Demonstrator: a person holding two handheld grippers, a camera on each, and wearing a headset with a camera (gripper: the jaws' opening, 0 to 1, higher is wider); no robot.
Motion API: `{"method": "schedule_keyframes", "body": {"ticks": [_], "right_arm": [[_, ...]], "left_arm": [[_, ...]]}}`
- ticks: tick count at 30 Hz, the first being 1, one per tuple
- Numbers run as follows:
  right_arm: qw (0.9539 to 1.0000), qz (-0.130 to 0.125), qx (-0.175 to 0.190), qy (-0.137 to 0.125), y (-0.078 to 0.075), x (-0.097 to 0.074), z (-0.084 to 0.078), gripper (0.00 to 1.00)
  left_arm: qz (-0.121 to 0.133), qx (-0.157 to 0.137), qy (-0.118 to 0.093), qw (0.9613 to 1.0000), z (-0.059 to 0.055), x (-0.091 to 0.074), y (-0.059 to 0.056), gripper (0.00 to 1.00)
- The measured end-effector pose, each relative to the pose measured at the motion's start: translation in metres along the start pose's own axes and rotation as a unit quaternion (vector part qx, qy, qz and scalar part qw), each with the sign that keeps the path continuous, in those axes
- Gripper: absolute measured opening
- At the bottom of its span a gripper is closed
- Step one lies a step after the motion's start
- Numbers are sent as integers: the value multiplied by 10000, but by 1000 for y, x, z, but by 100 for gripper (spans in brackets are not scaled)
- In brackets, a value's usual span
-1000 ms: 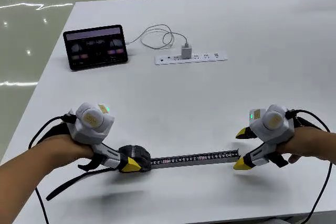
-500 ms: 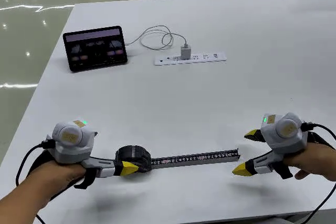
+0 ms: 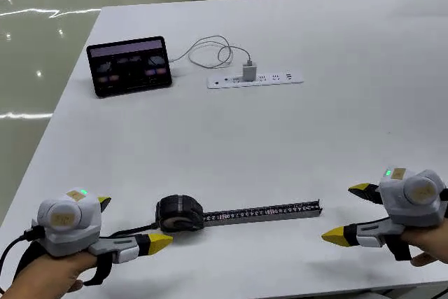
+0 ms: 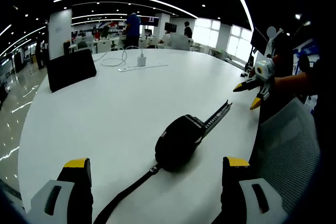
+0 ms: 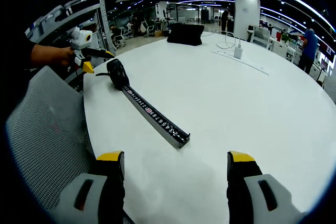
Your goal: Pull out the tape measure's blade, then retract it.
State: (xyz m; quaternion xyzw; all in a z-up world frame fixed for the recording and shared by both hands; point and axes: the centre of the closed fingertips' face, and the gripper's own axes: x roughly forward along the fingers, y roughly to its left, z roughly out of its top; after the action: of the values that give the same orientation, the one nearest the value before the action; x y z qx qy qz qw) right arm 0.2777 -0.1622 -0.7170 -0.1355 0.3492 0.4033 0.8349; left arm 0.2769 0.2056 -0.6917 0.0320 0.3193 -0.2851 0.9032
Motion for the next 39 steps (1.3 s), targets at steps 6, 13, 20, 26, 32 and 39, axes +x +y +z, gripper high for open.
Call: {"method": "schedule_keyframes", "body": {"ticks": [6,13,20,26,32,39], "right_arm": [[9997,-186,80,-106,-4,-16,-8,81],[9991,-303,178,-245,1,-37,-12,91],[9977,-354,359,-447,-7,-50,-13,100],[9986,-355,192,-342,-8,-55,-17,100],[9986,-398,147,-307,-9,-56,-20,100],[9985,-416,133,-329,-10,-59,-20,99]], "left_arm": [[-105,186,-94,9997,-5,-10,-3,100],[-66,208,-87,9997,-7,-18,4,100],[-67,198,-36,9998,-7,-19,5,100],[-59,200,-123,9997,-4,-19,8,100],[-75,254,-85,9996,0,-18,4,100],[-29,227,-86,9997,2,-18,4,100]]}}
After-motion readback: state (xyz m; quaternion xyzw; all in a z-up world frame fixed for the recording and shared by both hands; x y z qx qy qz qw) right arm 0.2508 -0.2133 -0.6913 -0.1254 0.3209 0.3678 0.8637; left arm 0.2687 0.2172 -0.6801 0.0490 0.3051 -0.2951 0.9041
